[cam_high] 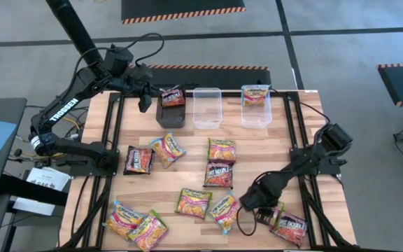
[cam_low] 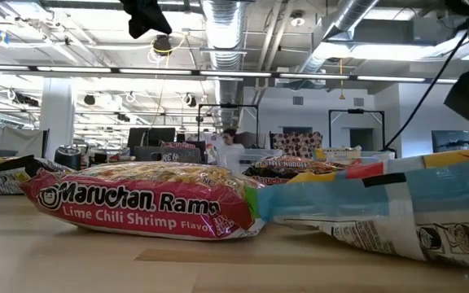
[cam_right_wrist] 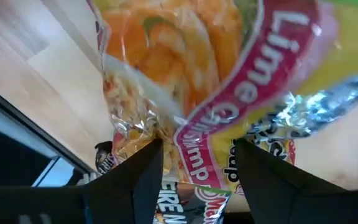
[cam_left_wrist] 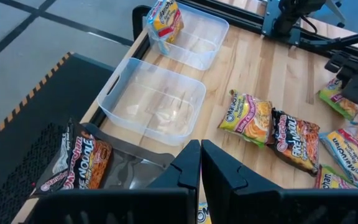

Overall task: Sort Maruchan noodles
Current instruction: Put the green noodle pack into the left transparent bin

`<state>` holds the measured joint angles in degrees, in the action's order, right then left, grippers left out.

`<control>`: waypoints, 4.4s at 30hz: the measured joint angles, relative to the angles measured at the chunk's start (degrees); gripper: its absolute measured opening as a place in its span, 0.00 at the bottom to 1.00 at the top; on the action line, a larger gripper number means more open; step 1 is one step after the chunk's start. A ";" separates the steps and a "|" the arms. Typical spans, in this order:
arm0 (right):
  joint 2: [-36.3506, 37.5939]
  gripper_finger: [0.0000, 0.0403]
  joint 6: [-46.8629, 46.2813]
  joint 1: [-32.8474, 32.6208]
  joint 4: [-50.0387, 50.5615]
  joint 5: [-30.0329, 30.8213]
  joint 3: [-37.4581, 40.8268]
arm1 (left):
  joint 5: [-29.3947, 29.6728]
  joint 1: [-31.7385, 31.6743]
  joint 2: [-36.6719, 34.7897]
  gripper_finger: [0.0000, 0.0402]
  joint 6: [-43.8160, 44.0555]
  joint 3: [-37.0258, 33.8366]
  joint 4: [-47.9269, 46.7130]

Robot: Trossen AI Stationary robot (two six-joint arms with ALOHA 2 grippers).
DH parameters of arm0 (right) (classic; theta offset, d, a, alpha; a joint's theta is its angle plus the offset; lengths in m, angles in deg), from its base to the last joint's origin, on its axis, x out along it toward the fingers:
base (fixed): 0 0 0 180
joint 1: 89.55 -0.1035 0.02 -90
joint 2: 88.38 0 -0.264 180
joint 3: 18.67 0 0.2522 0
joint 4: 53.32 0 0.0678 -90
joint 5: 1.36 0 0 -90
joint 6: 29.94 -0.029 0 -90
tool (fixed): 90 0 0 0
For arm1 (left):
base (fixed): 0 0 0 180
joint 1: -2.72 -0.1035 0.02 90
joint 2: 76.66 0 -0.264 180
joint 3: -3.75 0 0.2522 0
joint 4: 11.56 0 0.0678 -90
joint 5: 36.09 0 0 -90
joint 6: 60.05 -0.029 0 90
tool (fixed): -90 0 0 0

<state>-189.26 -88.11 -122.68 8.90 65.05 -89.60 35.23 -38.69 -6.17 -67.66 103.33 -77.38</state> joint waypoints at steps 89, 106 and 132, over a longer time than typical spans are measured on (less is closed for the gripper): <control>3.90 0.01 37.66 39.18 15.67 35.80 -35.06 | -18.15 0.16 19.05 0.43 20.60 -0.02 13.26; -1.60 0.01 63.34 47.03 11.14 41.53 -42.05 | -16.59 2.36 22.47 0.43 26.13 -0.02 20.15; -6.09 0.01 84.00 59.66 -4.48 41.79 -42.05 | -22.46 1.90 22.45 0.43 28.68 0.41 32.31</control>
<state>-195.35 -4.11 -63.02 4.42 106.84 -131.65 12.76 -36.79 16.28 -38.98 103.74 -45.07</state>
